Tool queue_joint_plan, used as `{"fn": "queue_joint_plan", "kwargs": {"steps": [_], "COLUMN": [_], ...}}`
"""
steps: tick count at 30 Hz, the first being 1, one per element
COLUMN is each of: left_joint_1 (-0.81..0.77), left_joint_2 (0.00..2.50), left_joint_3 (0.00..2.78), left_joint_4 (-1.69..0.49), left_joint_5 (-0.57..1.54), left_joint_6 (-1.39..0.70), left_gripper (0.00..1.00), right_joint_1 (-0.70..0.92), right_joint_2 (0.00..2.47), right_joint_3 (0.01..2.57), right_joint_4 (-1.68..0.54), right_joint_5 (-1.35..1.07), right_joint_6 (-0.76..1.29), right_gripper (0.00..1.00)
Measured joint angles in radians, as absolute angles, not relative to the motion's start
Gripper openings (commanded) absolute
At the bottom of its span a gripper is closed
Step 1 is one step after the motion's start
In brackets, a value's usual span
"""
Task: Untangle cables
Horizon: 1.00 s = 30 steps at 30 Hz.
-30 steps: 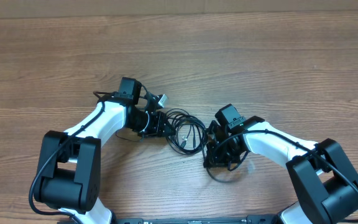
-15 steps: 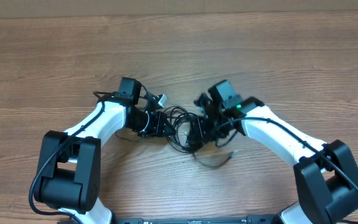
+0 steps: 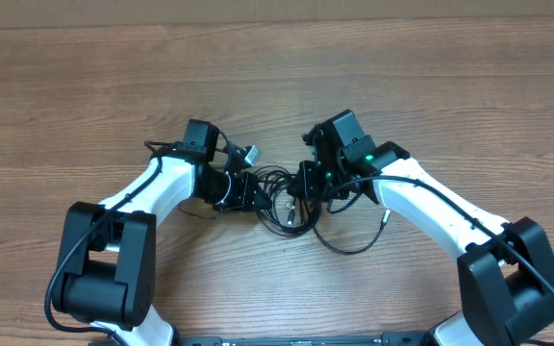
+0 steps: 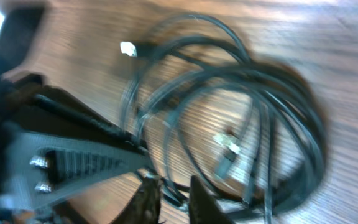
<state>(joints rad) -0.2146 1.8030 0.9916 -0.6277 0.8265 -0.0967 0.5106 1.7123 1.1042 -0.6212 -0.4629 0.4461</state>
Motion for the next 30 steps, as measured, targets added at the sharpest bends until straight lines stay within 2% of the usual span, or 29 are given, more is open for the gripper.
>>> {"fn": "queue_joint_plan", "kwargs": {"steps": [3, 8, 10, 16, 18, 30], "left_joint_1": [-0.215, -0.215, -0.215, -0.215, -0.215, -0.215], "left_joint_2": [1.803, 1.803, 1.803, 1.803, 1.803, 1.803], "left_joint_3": [0.992, 0.992, 0.992, 0.991, 0.991, 0.991], "left_joint_4": [-0.628, -0.628, -0.628, -0.627, -0.627, -0.627], "left_joint_5": [0.826, 0.826, 0.826, 0.785, 0.765, 0.724], "left_joint_6": [-0.097, -0.097, -0.097, -0.091, -0.093, -0.094], "left_gripper": [0.08, 0.09, 0.12, 0.51, 0.57, 0.61], "right_joint_1": [0.511, 0.511, 0.511, 0.511, 0.511, 0.511], "right_joint_2": [1.712, 1.712, 1.712, 1.712, 1.712, 1.712], "right_joint_3": [1.104, 1.104, 1.104, 1.104, 1.104, 1.104], "right_joint_4": [-0.687, -0.738, -0.735, -0.735, -0.734, -0.734], "right_joint_5": [-0.412, -0.348, -0.336, -0.321, -0.317, -0.274], "right_joint_6": [0.454, 0.460, 0.460, 0.460, 0.460, 0.484], "right_gripper": [0.29, 0.31, 0.31, 0.31, 0.32, 0.31]}}
